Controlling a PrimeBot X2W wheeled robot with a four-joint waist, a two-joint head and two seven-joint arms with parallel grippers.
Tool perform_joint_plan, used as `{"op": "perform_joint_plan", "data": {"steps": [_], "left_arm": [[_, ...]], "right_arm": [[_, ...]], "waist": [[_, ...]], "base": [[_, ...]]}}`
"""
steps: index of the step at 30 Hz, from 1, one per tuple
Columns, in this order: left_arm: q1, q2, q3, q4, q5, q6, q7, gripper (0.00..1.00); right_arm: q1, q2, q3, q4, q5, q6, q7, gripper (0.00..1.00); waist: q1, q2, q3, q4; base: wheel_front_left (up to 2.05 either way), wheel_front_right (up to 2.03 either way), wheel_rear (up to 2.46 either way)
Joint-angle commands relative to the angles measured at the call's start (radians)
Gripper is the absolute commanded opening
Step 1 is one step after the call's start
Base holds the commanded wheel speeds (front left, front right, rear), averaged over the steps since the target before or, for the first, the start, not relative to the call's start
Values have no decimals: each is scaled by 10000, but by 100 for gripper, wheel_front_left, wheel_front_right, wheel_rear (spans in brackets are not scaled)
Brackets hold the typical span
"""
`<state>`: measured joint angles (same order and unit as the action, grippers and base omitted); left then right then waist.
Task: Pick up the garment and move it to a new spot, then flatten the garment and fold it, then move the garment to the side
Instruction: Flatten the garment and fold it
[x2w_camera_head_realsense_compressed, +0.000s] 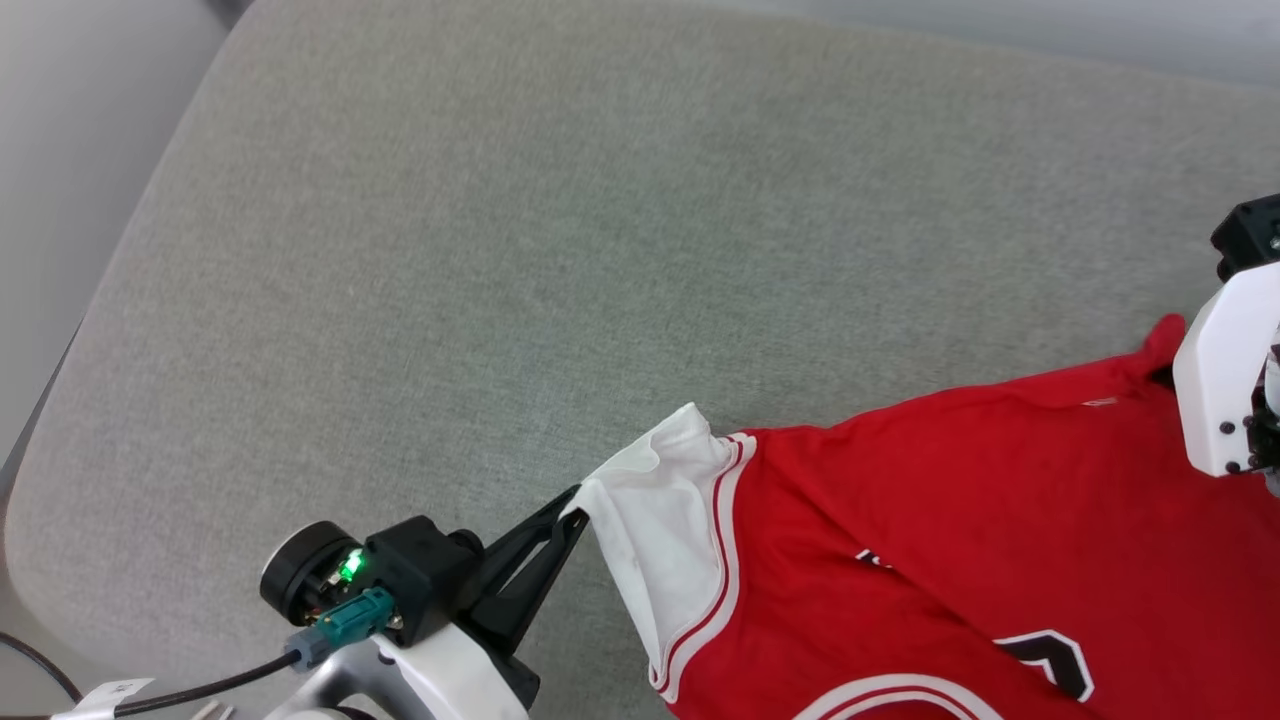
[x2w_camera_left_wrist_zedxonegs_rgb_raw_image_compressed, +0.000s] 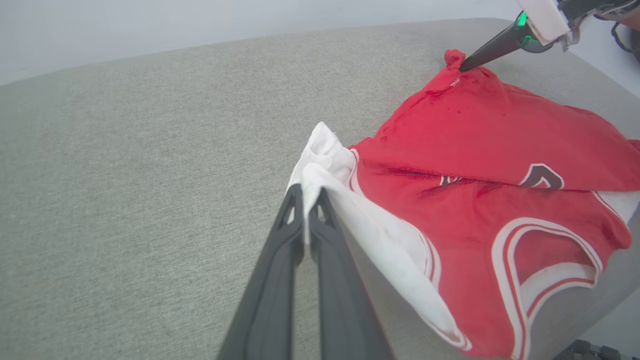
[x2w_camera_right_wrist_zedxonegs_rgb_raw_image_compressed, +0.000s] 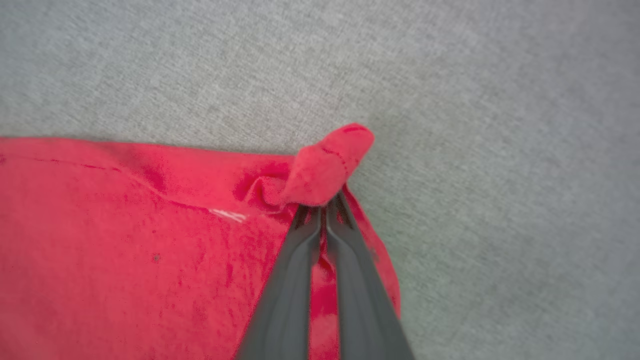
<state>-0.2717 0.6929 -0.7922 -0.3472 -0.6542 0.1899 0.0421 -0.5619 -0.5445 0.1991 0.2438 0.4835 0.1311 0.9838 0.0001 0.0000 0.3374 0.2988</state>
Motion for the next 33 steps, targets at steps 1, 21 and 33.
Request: {"op": "perform_joint_plan", "data": {"steps": [1, 21, 33], "left_arm": [[-65, 86, 78, -62, 8, 78, 44, 0], [-779, 1754, 2713, -2352, -836, 1230, 364, 0], [-2902, 2249, 4206, -2445, -810, 1154, 435, 0]], "right_arm": [[55, 71, -24, 39, 110, -6, -160, 0], [404, -460, -201, -2214, 1375, -7, -3135, 0], [-111, 95, -960, -4665, 1299, -6, -3155, 0]], "waist": [[-1, 0, -586, -438], [-1, 0, -3455, -2781], [-1, 0, -3632, -3725]], "base": [[0, 0, 0], [0, 0, 0], [0, 0, 0]]}}
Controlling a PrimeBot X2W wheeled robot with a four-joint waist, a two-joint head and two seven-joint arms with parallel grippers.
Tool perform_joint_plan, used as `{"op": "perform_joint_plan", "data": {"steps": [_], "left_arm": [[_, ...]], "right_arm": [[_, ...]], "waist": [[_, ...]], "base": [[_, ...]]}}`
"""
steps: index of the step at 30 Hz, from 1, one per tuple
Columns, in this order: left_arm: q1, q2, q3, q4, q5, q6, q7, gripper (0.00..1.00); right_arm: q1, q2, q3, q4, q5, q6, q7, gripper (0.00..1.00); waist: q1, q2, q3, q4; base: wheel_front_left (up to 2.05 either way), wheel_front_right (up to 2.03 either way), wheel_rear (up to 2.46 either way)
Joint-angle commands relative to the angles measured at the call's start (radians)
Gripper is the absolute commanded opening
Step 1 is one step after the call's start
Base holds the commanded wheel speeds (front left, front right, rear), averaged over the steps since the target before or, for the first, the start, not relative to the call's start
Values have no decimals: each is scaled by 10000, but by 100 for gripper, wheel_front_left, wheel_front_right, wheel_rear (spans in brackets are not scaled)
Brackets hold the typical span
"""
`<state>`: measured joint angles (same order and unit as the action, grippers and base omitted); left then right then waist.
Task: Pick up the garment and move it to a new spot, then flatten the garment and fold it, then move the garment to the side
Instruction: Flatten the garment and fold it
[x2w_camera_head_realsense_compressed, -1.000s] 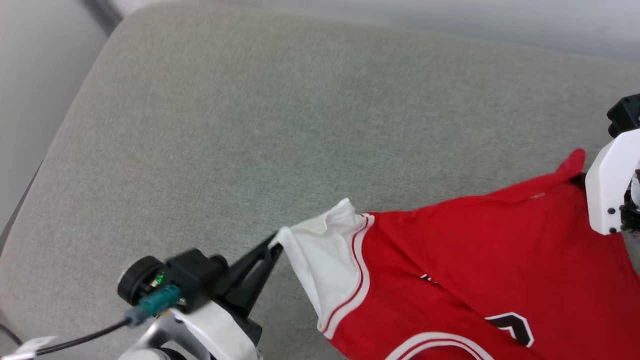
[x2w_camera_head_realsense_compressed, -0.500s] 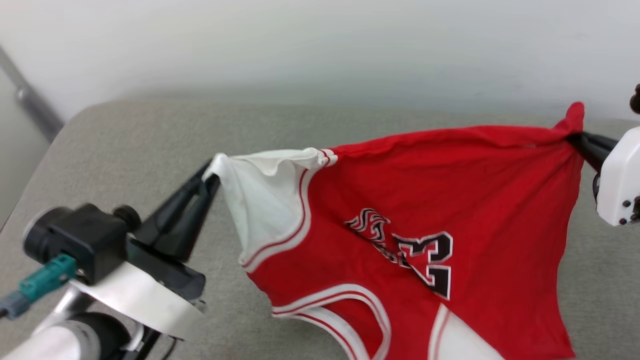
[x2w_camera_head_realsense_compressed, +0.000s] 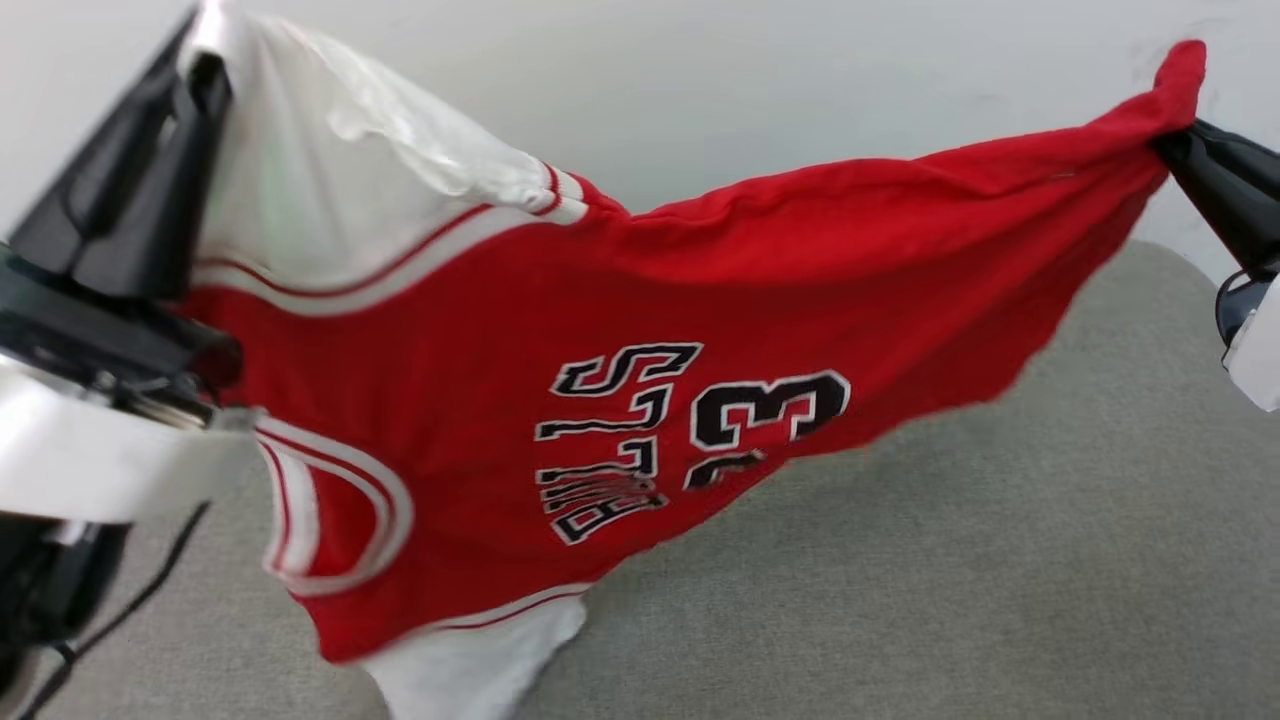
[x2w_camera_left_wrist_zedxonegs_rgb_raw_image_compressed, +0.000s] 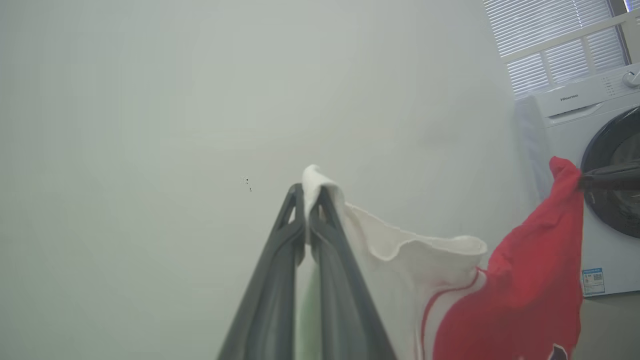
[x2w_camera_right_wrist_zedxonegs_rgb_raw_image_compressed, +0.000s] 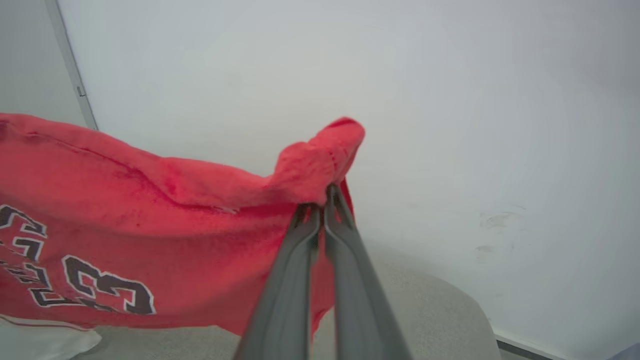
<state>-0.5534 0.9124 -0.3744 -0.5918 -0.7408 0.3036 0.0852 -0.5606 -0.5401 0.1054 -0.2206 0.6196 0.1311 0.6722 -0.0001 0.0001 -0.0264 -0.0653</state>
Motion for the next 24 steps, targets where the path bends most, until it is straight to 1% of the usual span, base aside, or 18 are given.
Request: {"op": "perform_joint_plan", "data": {"steps": [1, 6, 10, 12, 13, 18, 22, 23, 24], "left_arm": [[-272, 78, 126, 54, 84, 15, 19, 0], [-1189, 106, 513, 355, 172, 55, 79, 0], [-1953, 95, 694, 695, 216, -31, 172, 0], [-2423, -20, 733, 887, 122, -139, 249, 0], [-2686, -54, 704, 999, 142, -237, 254, 0], [-4477, -565, 426, 1923, 319, -794, 177, 0], [-6156, -1031, 113, 3154, 659, -1305, 97, 0], [-6156, -1031, 113, 3154, 659, -1305, 97, 0], [-6622, -1134, 62, 3491, 739, -1434, 101, 0]], "right_arm": [[-181, 91, -45, -151, -115, -7, -68, 0], [-496, 379, -247, -575, -391, -7, -286, 0], [-873, 563, -353, -796, -511, -6, -283, 0], [-1183, 604, -473, -873, -629, -7, -311, 0], [-1313, 627, -532, -884, -675, -7, -334, 0], [-2272, 803, -850, -715, -868, -6, -551, 0], [-3401, 880, -853, -158, -1236, -7, -938, 0], [-3401, 880, -853, -158, -1236, -7, -938, 0], [-3721, 882, -848, 4, -1333, -7, -991, 0]], "waist": [[1, -1, 24, -146], [1, -1, 169, -403], [1, -1, 485, -514], [1, -1, 804, -539], [1, -1, 984, -531], [1, -1, 2091, -433], [1, -1, 3095, -399], [1, -1, 3095, -399], [1, -1, 3383, -397]], "base": [[0, 0, 0], [0, 0, 0], [0, 0, 0], [0, 0, 0], [0, 0, 0], [0, 0, 0], [0, 0, 0], [0, 0, 0], [0, 0, 0]]}}
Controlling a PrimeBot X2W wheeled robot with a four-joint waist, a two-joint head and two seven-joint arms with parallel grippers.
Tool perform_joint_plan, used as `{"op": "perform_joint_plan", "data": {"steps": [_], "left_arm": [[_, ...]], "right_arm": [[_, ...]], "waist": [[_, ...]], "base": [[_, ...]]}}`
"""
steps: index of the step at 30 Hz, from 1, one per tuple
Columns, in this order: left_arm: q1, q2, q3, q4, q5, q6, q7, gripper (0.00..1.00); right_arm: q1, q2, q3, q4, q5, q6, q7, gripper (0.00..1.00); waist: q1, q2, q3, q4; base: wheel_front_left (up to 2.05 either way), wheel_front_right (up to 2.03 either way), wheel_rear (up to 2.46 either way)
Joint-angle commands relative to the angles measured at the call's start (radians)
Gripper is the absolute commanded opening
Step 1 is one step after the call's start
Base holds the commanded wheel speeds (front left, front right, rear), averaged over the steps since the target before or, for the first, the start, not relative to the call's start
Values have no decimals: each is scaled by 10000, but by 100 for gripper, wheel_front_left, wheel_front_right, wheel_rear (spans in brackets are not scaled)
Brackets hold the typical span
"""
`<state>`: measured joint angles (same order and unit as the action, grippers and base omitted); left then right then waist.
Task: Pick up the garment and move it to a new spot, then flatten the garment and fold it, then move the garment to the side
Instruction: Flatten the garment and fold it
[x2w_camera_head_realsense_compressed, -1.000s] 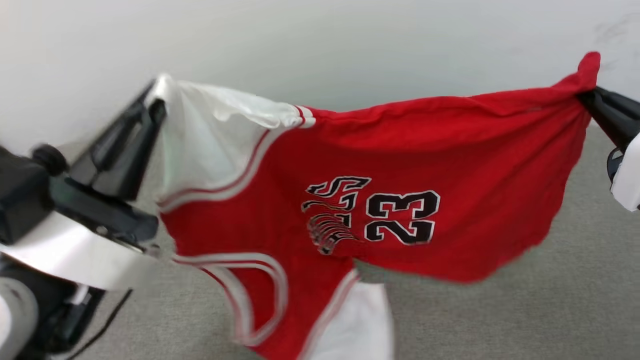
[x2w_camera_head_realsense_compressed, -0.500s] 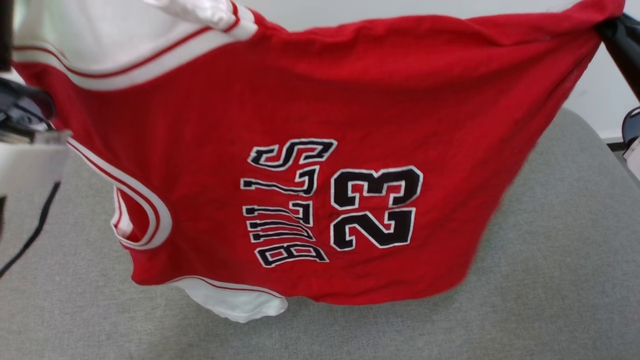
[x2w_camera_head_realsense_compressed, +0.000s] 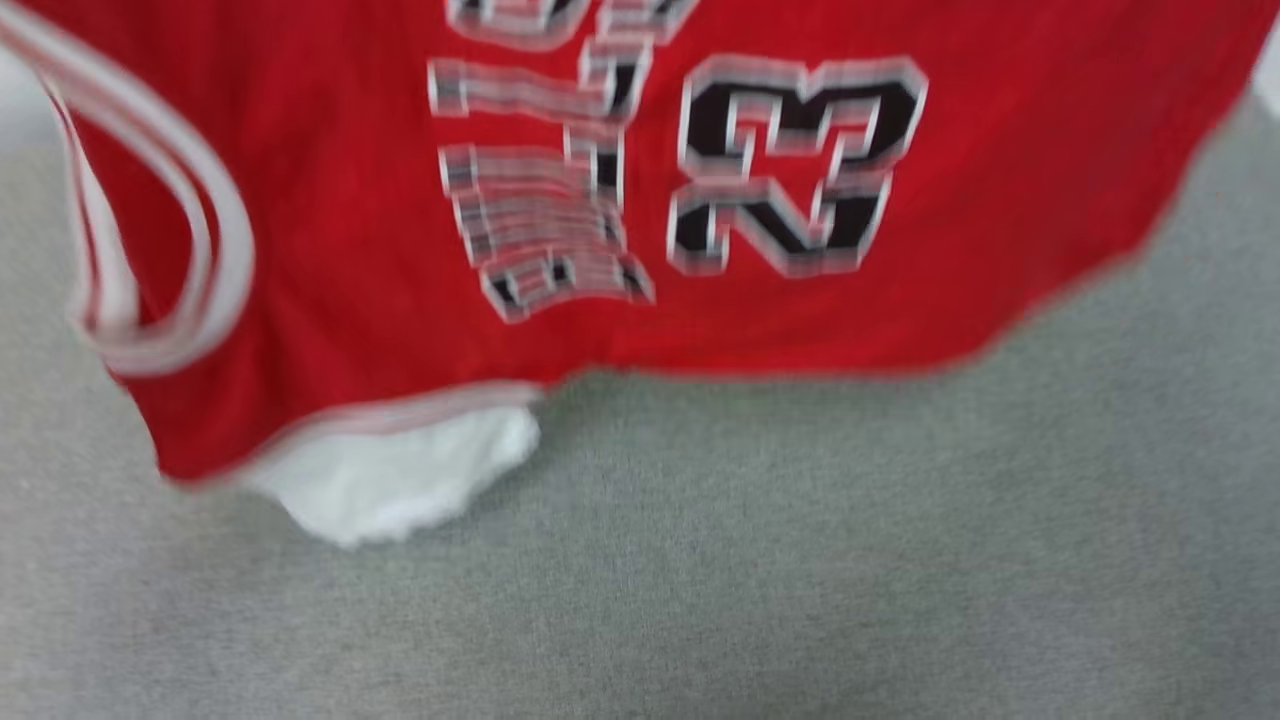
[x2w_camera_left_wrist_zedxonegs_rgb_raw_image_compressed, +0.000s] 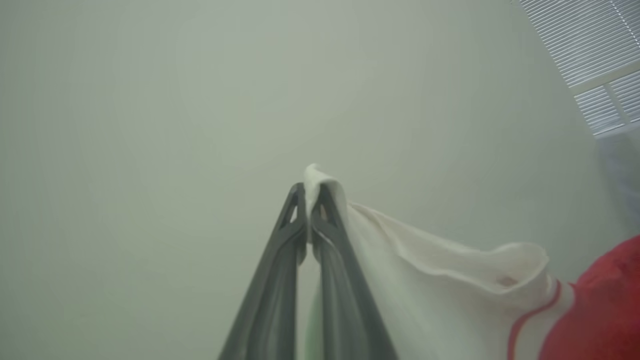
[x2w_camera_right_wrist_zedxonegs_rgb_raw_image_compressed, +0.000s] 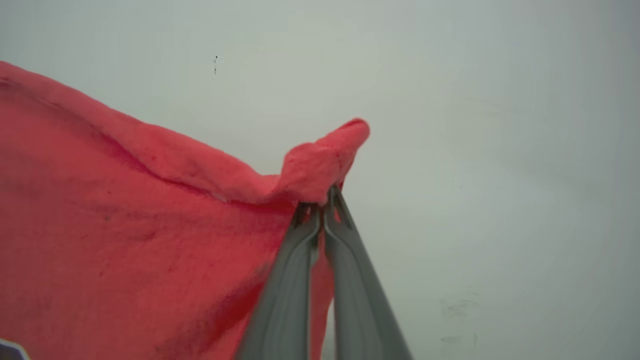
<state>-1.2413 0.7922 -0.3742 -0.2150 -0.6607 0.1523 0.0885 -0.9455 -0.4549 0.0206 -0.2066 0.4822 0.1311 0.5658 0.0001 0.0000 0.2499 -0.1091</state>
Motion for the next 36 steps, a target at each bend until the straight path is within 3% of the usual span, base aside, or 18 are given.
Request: {"op": "perform_joint_plan", "data": {"steps": [1, 7, 15, 20, 28, 36], "left_arm": [[-226, -85, 26, 110, 81, -11, -36, 0], [-3115, -940, -534, 2791, 970, -754, -553, 0], [-6318, -2174, -819, 6290, 1868, -1119, -1980, 0], [-7207, -2881, -869, 7937, 1889, -1228, -2753, 0], [-6230, -3572, -1193, 9390, 1766, -1749, -3413, 0], [-3073, -3842, -1253, 9250, 1642, -1926, -3549, 0]], "right_arm": [[-208, 71, 1, 93, -72, -7, -52, 0], [-2509, 246, 242, 1844, -838, -7, -924, 0], [-5536, 496, 649, 4989, -2102, -10, -2842, 0], [-6715, 662, 679, 6721, -2702, -10, -3942, 0], [-6136, 681, 1680, 8484, -2926, -10, -5747, 0], [-4282, 756, 2420, 9665, -2410, -9, -6663, 0]], "waist": [[-1, 0, 887, 48], [-1, 0, 2330, 59], [-1, 0, 3590, 201], [-1, 0, 4139, 461], [-1, 0, 4381, 797], [-1, 0, 3654, 1069]], "base": [[0, 0, 0], [0, 0, 0], [0, 0, 0], [0, 0, 0], [0, 0, 0], [0, 0, 0]]}}
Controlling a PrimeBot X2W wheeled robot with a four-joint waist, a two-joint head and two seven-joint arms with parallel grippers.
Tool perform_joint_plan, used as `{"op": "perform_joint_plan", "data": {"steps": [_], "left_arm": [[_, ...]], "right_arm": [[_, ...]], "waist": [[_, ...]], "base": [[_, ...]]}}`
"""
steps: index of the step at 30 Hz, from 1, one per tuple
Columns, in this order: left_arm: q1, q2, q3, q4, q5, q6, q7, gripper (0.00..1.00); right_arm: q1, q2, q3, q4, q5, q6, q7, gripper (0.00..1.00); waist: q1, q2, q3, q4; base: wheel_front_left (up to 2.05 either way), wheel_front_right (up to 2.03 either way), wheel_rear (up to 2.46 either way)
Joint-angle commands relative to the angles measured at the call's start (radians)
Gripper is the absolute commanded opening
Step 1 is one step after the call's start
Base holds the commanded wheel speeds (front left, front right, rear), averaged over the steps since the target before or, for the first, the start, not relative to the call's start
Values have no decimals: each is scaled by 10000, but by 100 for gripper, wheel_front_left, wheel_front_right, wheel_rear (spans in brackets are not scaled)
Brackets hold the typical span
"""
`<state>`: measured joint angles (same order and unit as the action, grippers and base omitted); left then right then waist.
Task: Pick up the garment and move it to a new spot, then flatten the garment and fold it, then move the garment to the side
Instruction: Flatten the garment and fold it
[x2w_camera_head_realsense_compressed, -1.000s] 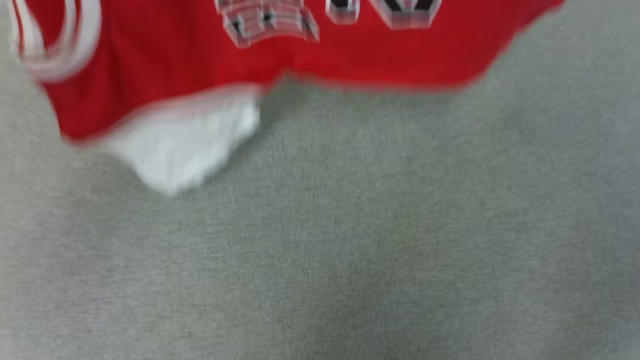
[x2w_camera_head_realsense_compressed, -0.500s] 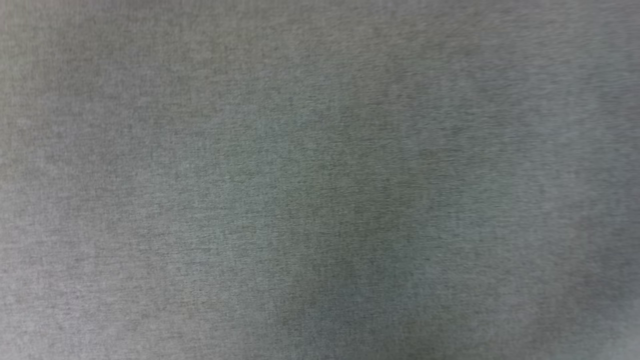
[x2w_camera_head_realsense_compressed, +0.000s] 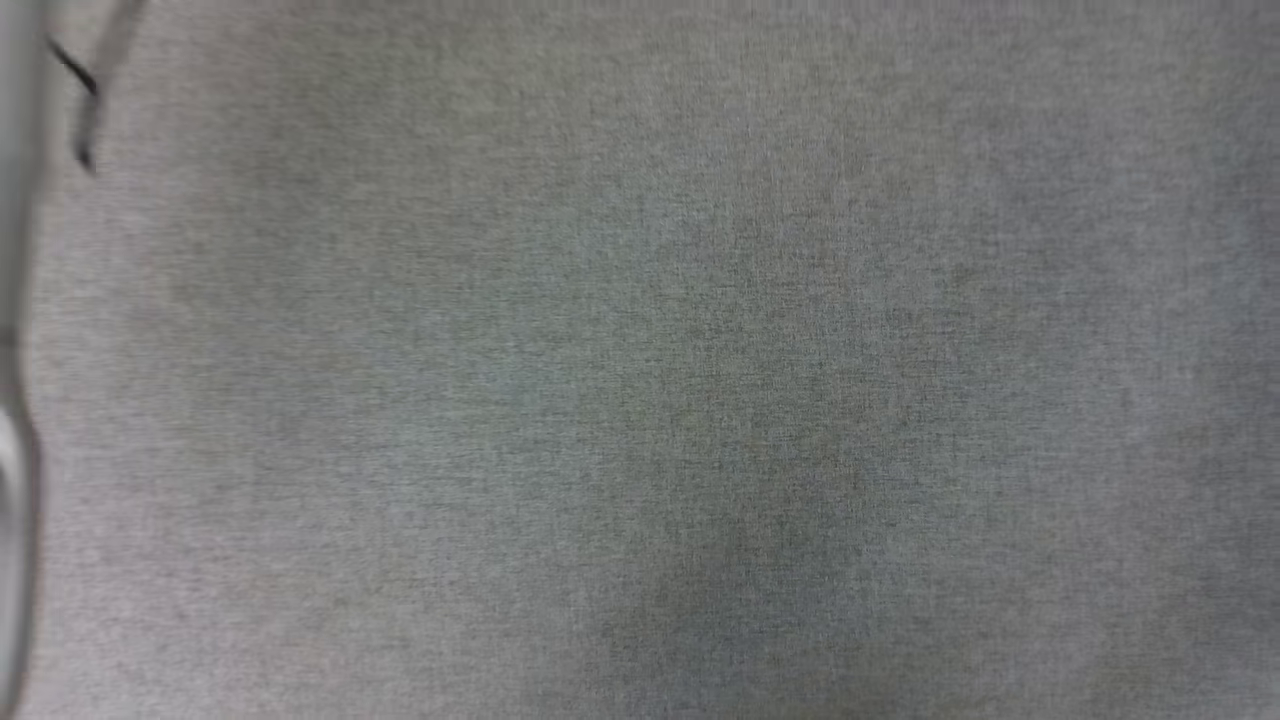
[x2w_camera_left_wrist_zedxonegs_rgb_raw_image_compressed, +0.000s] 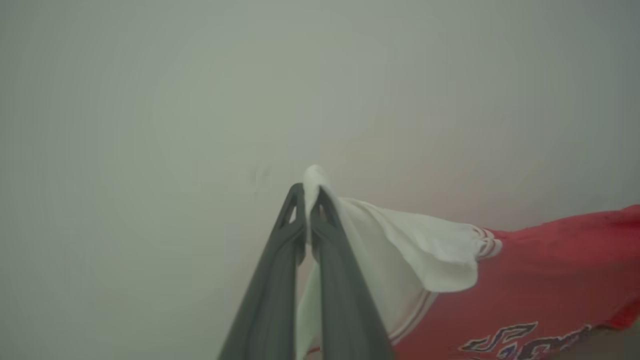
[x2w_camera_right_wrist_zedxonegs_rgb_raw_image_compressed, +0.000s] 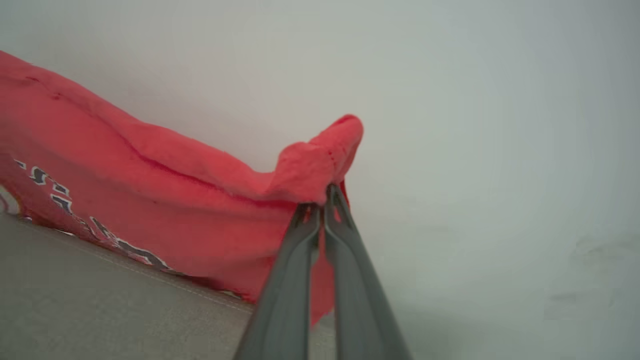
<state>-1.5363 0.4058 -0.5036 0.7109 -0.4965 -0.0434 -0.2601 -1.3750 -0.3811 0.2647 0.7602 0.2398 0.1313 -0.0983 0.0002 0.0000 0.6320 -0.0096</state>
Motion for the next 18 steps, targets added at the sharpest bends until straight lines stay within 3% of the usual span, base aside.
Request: {"op": "perform_joint_plan", "data": {"steps": [1, 9, 13, 18], "left_arm": [[449, 1, 64, -153, -3, 41, -66, 0], [5219, 187, -137, -1432, -108, 111, -49, 0], [7590, 743, -520, -2390, -346, 10, 232, 0], [10423, 1731, -557, -4031, -921, 468, 987, 0]], "right_arm": [[318, 35, 58, 76, 84, -11, -101, 0], [3228, -115, 1193, 86, 1222, -11, -327, 0], [4690, -349, 1861, -146, 1924, -11, -259, 0], [6286, -809, 2427, -556, 2705, -11, -176, 0]], "waist": [[-2, 0, -323, 102], [-2, 0, -2007, 278], [-2, 0, -2947, 238], [-2, 0, -3915, 298]], "base": [[0, 0, 0], [0, 0, 0], [0, 0, 0], [0, 0, 0]]}}
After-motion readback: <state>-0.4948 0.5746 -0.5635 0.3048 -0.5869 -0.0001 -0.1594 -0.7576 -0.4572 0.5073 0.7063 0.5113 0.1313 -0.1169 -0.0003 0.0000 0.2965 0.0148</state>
